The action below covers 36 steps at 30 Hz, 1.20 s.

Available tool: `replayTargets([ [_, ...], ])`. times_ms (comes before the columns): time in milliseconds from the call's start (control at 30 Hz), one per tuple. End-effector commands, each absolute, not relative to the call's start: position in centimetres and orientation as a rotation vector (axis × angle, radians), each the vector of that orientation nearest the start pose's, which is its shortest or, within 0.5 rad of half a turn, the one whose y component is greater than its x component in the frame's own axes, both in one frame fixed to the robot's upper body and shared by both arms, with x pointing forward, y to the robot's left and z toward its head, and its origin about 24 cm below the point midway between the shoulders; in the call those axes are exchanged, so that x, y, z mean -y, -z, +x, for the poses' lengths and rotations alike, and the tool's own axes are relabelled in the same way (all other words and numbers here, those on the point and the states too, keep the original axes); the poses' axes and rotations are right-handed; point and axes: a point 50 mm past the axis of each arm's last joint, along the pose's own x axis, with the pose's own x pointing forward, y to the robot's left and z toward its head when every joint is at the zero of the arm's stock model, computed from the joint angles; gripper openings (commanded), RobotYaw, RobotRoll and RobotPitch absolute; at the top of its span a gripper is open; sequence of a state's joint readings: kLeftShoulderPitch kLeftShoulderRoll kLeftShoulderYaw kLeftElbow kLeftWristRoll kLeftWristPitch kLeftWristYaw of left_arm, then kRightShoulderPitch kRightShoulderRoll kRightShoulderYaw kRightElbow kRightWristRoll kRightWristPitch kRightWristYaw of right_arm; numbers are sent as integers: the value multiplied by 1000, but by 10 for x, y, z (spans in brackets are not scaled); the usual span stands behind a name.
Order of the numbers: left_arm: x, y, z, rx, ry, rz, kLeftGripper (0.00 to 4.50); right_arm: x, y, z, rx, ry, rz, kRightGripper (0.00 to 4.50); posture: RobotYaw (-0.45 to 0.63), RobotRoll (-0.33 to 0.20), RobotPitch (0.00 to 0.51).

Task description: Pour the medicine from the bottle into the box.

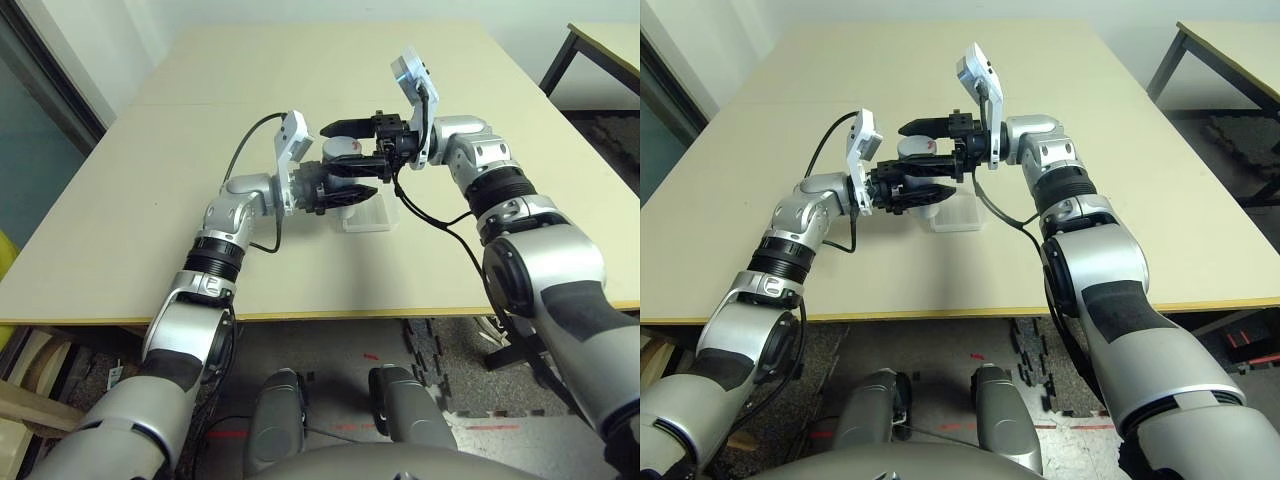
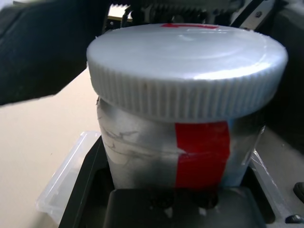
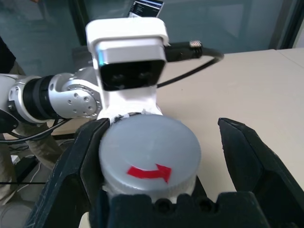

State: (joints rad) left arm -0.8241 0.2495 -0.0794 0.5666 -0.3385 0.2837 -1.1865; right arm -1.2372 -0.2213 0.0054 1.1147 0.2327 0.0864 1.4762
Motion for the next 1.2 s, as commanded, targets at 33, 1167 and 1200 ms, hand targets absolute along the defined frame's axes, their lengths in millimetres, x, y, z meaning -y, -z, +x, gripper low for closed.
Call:
replayTargets([
  [33, -97, -147, 348, -54, 1371, -42, 2747, 91, -201, 383, -19, -1519, -34, 4500, -183, 0, 53],
  [1167, -116, -150, 352, -39, 1336, -26, 2747, 168, -196, 392, -123, -1212, -37, 4500, -177, 0, 48],
  [1200, -116, -150, 352, -39, 1334, -25, 2747, 169, -196, 392, -124, -1211, -40, 4500, -177, 0, 48],
])
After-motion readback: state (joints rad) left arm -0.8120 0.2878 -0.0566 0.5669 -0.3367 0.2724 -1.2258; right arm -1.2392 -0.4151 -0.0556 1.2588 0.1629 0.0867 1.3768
